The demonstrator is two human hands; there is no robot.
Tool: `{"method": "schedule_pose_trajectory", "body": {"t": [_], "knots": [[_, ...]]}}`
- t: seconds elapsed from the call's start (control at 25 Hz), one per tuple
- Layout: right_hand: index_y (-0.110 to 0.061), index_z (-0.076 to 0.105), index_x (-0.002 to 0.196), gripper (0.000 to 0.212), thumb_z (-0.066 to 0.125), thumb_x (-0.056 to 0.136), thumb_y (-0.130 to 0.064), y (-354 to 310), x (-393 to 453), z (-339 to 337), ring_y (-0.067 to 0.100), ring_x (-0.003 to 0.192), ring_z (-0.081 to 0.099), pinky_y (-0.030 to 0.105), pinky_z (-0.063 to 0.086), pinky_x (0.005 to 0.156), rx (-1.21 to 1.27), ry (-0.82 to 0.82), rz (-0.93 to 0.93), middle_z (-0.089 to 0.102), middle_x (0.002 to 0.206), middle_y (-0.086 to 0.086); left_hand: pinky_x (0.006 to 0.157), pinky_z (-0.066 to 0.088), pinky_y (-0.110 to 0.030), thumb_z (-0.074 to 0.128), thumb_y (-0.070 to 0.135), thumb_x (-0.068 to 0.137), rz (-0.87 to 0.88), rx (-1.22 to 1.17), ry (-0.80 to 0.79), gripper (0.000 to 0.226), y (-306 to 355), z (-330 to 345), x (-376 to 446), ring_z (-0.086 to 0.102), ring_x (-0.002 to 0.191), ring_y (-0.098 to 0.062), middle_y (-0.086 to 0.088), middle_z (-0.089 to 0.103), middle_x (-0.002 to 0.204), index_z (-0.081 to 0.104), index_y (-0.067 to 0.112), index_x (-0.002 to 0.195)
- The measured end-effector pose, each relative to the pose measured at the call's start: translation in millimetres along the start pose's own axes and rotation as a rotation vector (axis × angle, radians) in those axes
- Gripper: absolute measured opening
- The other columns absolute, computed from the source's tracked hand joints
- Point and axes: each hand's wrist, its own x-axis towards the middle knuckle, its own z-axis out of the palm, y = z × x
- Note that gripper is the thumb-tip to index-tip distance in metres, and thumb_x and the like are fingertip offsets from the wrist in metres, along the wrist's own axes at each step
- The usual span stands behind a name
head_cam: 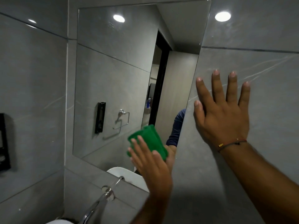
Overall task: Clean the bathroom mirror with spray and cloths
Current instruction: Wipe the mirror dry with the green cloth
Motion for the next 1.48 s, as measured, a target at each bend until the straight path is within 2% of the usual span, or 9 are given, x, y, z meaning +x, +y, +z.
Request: {"method": "schedule_pose_trajectory", "body": {"t": [0.2,0.32,0.44,0.64,0.8,0.92,1.04,1.32,1.48], "knots": [[-0.034,0.002,0.179,0.069,0.015,0.114,-0.053,4.1,-3.6,-4.5,0.04,0.172,-0.003,0.066,0.0,0.136,0.028,-0.025,-0.014,-0.004,0.187,0.007,0.133,-0.002,-0.045,0.052,0.045,0.092,1.166,0.529,-0.38,0.083,-80.5,-14.2,-34.9,0.0,0.165,-0.028,0.005,0.002,0.178,0.017,0.032,0.167],[-0.034,0.001,0.178,0.069,0.015,0.114,-0.054,3.9,-5.5,-3.9,0.039,0.172,-0.004,0.067,0.002,0.136,0.024,-0.018,-0.001,-0.006,0.187,0.006,0.133,0.005,-0.046,0.053,0.044,0.094,1.416,0.616,-0.406,0.081,-140.4,-61.7,53.5,0.005,0.165,-0.028,0.003,0.008,0.178,0.018,0.031,0.167],[-0.035,0.002,0.178,0.07,0.016,0.113,-0.056,1.3,-1.0,0.9,0.041,0.172,-0.001,0.064,-0.001,0.135,0.004,0.017,-0.008,-0.005,0.187,0.006,0.133,0.001,-0.047,0.042,0.04,0.097,1.204,0.593,-0.297,0.081,-184.9,-103.4,149.1,-0.003,0.165,-0.03,-0.001,-0.003,0.178,0.006,0.027,0.168],[-0.036,0.005,0.178,0.073,0.019,0.111,-0.059,5.4,-4.4,10.7,0.042,0.171,0.002,0.065,0.002,0.134,-0.068,0.075,-0.013,-0.004,0.187,0.005,0.134,0.002,-0.047,0.026,0.029,0.101,0.349,0.196,-0.07,0.068,-222.0,-131.2,246.2,0.003,0.164,-0.034,-0.012,0.009,0.177,0.011,0.024,0.167],[-0.035,0.004,0.178,0.071,0.023,0.114,-0.057,1.0,-1.0,8.8,0.047,0.169,0.01,0.067,0.005,0.134,-0.079,0.075,-0.021,0.004,0.187,0.008,0.132,0.009,-0.044,0.03,0.056,0.095,-0.083,0.047,0.026,0.082,-225.3,-126.4,245.2,0.009,0.164,-0.029,-0.008,0.01,0.177,0.009,0.024,0.168],[-0.034,0.005,0.179,0.069,0.025,0.116,-0.055,1.7,0.8,4.1,0.051,0.168,0.015,0.071,0.008,0.132,-0.075,0.042,-0.016,0.01,0.186,0.012,0.131,0.017,-0.043,0.034,0.072,0.095,-0.375,-0.011,0.09,0.089,-218.7,-115.2,206.1,0.019,0.162,-0.029,-0.006,0.016,0.177,0.009,0.026,0.168],[-0.034,0.004,0.178,0.068,0.021,0.116,-0.056,1.0,-2.9,-1.3,0.049,0.169,0.011,0.071,0.007,0.132,-0.03,0.001,0.003,0.007,0.186,0.012,0.128,0.027,-0.05,0.036,0.053,0.102,-0.573,-0.095,0.11,0.075,-192.7,-88.9,142.4,0.028,0.158,-0.037,-0.01,0.018,0.176,0.013,0.025,0.168],[-0.03,0.014,0.178,0.067,0.03,0.115,-0.047,7.5,-25.3,-14.8,0.044,0.17,0.013,0.061,0.005,0.136,0.026,-0.051,-0.077,0.012,0.186,0.011,0.133,0.004,-0.041,0.039,0.027,0.112,-0.67,-0.337,-0.136,0.066,-25.2,-17.2,-61.6,0.003,0.164,-0.03,-0.009,-0.002,0.177,0.006,0.016,0.168],[-0.027,0.032,0.175,0.066,0.045,0.111,-0.037,70.6,-159.8,-30.4,0.045,0.164,0.033,0.058,0.021,0.134,-0.07,-0.062,-0.169,0.033,0.18,0.013,0.119,0.041,-0.043,0.045,0.025,0.109,-1.0,-0.822,-0.263,0.047,4.9,-31.4,-146.5,0.057,0.135,-0.03,-0.011,0.056,0.152,0.047,0.017,0.155]]}}
